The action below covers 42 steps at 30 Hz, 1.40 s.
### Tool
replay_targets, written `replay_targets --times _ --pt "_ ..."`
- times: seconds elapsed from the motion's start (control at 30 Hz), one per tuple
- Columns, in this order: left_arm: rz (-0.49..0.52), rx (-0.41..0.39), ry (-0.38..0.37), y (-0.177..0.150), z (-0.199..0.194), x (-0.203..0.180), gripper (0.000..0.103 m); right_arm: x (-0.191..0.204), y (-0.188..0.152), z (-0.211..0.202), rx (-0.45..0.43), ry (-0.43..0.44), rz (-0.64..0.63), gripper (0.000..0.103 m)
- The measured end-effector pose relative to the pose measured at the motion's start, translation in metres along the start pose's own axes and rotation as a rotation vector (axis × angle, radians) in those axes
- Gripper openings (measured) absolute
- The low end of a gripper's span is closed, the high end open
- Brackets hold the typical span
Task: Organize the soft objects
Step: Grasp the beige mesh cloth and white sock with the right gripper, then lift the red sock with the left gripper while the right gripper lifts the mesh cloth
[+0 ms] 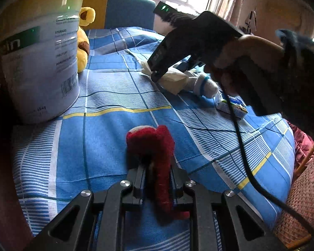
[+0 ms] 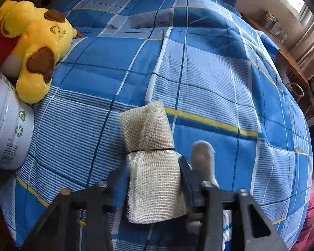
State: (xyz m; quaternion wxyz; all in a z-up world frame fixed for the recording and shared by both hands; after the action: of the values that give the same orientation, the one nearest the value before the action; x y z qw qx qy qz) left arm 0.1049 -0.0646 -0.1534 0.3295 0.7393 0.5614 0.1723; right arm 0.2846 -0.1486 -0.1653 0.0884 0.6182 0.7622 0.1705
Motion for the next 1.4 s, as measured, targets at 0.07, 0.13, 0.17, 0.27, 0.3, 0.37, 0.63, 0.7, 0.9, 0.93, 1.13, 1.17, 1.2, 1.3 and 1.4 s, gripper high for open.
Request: replay_targets --times 0.07,0.13,0.17,0.27,0.3,0.37,0.63,0.7,0.9,0.93,1.13,1.17,1.2,1.3,1.4 --pt "-0.002 -0.001 -0.001 0.000 0.000 0.000 0.020 0.008 -0.008 -0.011 -0.017 0.016 -0.009 0.042" --pt "-0.003 -0.001 -0.001 0.000 0.000 0.000 0.020 0.020 -0.023 -0.028 -0.036 0.042 -0.033 0.042" --pt "-0.002 -0.001 0.001 0.000 0.000 0.000 0.020 0.027 -0.030 -0.034 -0.034 0.070 -0.030 0.042" --pt "0.006 -0.005 0.012 0.000 0.000 0.000 0.020 0.044 -0.068 -0.050 -0.003 0.172 -0.008 0.043" --pt "0.009 -0.007 0.017 0.000 -0.001 0.000 0.021 0.048 -0.081 -0.050 0.010 0.180 -0.008 0.043" --pt "0.015 -0.009 0.023 0.000 -0.001 -0.001 0.021 0.048 -0.111 -0.046 0.046 0.156 -0.018 0.043" --pt "0.031 -0.014 0.049 0.000 0.000 -0.002 0.021 0.049 -0.142 -0.039 -0.026 0.068 -0.025 0.041" --pt "0.036 -0.016 0.056 0.000 0.000 -0.002 0.021 0.050 -0.143 -0.037 -0.031 0.075 -0.025 0.041" --pt "0.044 -0.020 0.068 -0.002 -0.002 -0.003 0.021 0.048 -0.140 -0.033 -0.034 0.090 -0.023 0.042" --pt "0.045 -0.020 0.068 -0.002 -0.002 -0.003 0.021 0.048 -0.139 -0.033 -0.035 0.095 -0.020 0.042" --pt "0.046 -0.018 0.075 -0.002 -0.003 -0.003 0.021 0.050 -0.138 -0.030 -0.042 0.093 -0.029 0.044" --pt "0.043 -0.016 0.075 -0.002 -0.003 -0.003 0.020 0.051 -0.138 -0.030 -0.046 0.089 -0.034 0.044" --pt "0.044 -0.013 0.077 -0.002 -0.004 -0.003 0.020 0.052 -0.138 -0.031 -0.051 0.082 -0.040 0.043" --pt "0.047 0.003 0.089 -0.001 -0.007 -0.004 0.017 0.056 -0.136 -0.031 -0.076 0.048 -0.089 0.041" --pt "0.039 0.018 0.100 -0.001 -0.013 -0.001 0.015 0.056 -0.134 -0.030 -0.084 0.048 -0.097 0.041"
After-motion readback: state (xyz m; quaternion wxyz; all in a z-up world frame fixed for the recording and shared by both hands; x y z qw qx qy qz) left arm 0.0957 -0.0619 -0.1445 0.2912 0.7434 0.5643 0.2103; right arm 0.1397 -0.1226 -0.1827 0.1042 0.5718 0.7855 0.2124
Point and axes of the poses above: each gripper's, at about its wrist camera, not at the fingertips, and z roughly the way its jaws point, x to its left, y to its top, the point moved 9 cm from there along z, roughly the way its jaws point, and after that the axes turned 8 degrees about y, right-handed, at the moved point
